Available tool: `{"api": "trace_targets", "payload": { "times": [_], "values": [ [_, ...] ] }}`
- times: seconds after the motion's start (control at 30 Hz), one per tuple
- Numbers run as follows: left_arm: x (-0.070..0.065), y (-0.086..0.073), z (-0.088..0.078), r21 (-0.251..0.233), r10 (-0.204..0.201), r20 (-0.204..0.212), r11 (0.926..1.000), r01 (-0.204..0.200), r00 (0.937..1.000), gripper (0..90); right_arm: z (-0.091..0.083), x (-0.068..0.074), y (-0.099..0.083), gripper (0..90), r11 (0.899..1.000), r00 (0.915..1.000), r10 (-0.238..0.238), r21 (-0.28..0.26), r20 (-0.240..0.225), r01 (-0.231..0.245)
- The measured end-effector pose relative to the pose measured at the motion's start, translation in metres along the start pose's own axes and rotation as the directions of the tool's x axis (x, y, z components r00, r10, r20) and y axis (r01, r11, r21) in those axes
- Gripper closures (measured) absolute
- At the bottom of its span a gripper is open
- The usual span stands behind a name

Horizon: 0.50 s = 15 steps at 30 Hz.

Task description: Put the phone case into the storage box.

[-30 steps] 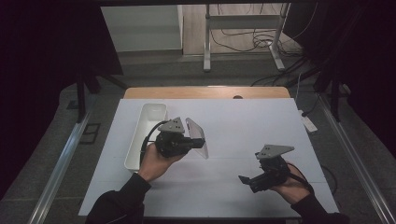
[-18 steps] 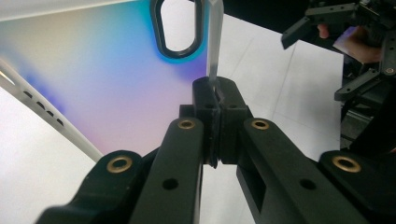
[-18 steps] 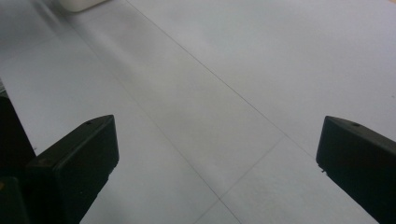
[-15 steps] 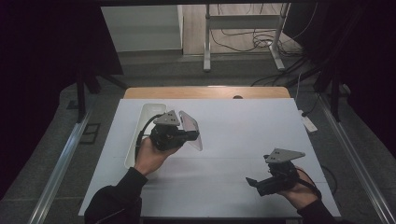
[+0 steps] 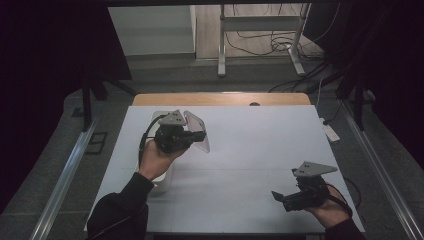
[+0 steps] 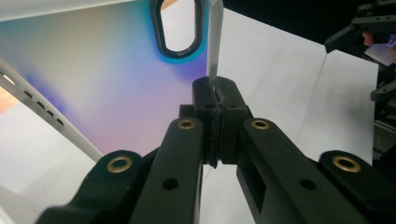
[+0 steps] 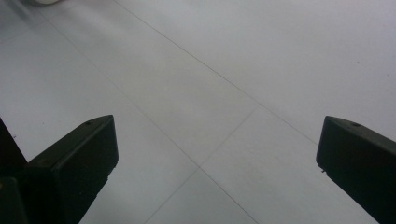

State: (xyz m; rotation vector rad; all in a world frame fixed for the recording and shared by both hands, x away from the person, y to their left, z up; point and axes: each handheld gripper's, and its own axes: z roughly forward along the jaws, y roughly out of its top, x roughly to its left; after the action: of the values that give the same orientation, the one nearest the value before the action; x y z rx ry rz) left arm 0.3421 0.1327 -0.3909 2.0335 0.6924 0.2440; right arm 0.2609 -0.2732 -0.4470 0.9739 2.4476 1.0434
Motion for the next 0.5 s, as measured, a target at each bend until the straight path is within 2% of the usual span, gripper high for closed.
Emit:
{"api": "trace_targets", "payload": {
  "times": [0.5],
  "values": [
    [0.016,0.006,-0.007,0.009,-0.030,-0.049,0.9995,0.031,0.9984,88.3,-0.015,-0.011,-0.016,0.0,0.997,0.9969,0.071,-0.005,0.034,-0.071]
  ]
}}
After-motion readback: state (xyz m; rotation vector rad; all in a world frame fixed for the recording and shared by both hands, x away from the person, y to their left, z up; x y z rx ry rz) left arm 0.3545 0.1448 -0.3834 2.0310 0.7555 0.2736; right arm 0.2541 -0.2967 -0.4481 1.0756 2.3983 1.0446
